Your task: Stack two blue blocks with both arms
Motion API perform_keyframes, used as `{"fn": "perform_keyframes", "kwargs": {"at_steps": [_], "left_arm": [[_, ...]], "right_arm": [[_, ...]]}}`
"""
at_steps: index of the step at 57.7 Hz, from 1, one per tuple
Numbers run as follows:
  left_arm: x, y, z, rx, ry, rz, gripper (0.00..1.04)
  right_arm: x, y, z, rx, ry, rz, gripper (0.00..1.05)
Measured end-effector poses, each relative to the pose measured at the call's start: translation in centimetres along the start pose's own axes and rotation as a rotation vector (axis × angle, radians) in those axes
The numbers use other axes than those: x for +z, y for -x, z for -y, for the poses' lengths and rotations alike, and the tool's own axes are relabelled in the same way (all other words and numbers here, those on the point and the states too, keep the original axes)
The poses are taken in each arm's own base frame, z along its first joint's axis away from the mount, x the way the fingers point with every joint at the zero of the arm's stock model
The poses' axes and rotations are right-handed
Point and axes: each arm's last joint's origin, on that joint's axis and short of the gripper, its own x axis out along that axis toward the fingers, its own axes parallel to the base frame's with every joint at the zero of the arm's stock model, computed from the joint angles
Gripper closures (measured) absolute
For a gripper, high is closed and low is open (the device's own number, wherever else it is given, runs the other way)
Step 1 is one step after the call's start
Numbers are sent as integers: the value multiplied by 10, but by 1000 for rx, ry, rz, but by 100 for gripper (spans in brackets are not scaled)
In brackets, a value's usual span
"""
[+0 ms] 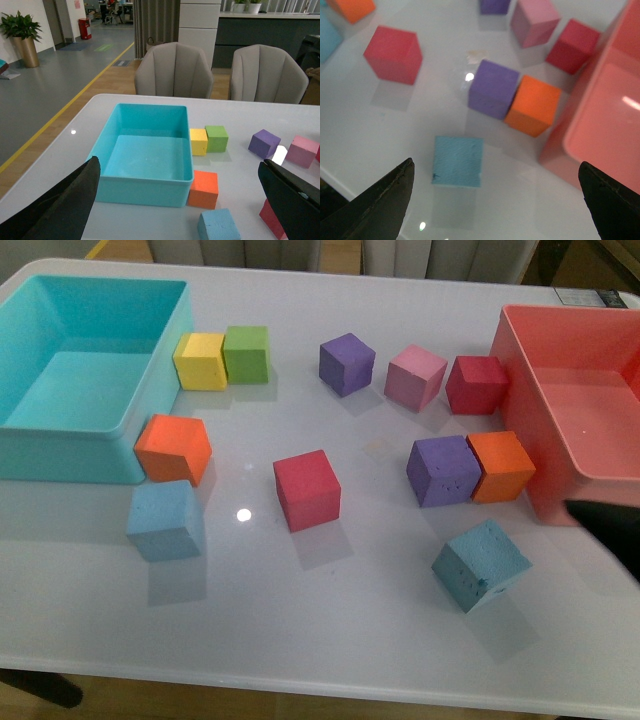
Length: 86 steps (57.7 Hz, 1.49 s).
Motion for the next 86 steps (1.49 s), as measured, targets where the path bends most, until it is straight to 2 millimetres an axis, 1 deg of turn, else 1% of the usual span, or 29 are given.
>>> {"fn": "perform_keyframes", "kwargs": {"at_steps": [7,12,15,22,43,49,52,54,64,70,73,77,79,80,82,86], "left_arm": [[0,0,0,0,0,0,9],[0,0,0,0,0,0,9],[0,0,0,0,0,0,9],[0,0,0,0,0,0,9],[0,0,0,0,0,0,9],[0,0,0,0,0,0,9],[0,0,0,0,0,0,9],[0,0,0,0,0,0,9],[0,0,0,0,0,0,9],[0,0,0,0,0,0,9],[0,0,0,0,0,0,9],[0,0,0,0,0,0,9],[0,0,0,0,0,0,9],[0,0,0,0,0,0,9],[0,0,0,0,0,0,9],[0,0,0,0,0,0,9]], "right_arm": [[-9,-41,-13,102,10,-94,9],[-17,-67,-19,111,26,-158,9],[-23,-78,-22,99,30,-194,9],[-34,-92,-26,99,16,-249,9],[-48,-118,-32,74,-31,-328,9],[-50,-123,-31,62,-46,-350,9],[-52,-124,-31,61,-53,-360,13],[-53,-125,-31,61,-57,-368,20],[-55,-125,-31,59,-61,-380,46],[-51,-122,-30,66,-65,-375,56],[-45,-119,-29,74,-67,-360,60],[-35,-114,-28,83,-71,-333,62],[-28,-111,-27,85,-73,-313,64],[-20,-108,-26,88,-76,-291,65],[-14,-106,-26,91,-75,-275,65],[5,-103,-24,95,-75,-231,66]]}}
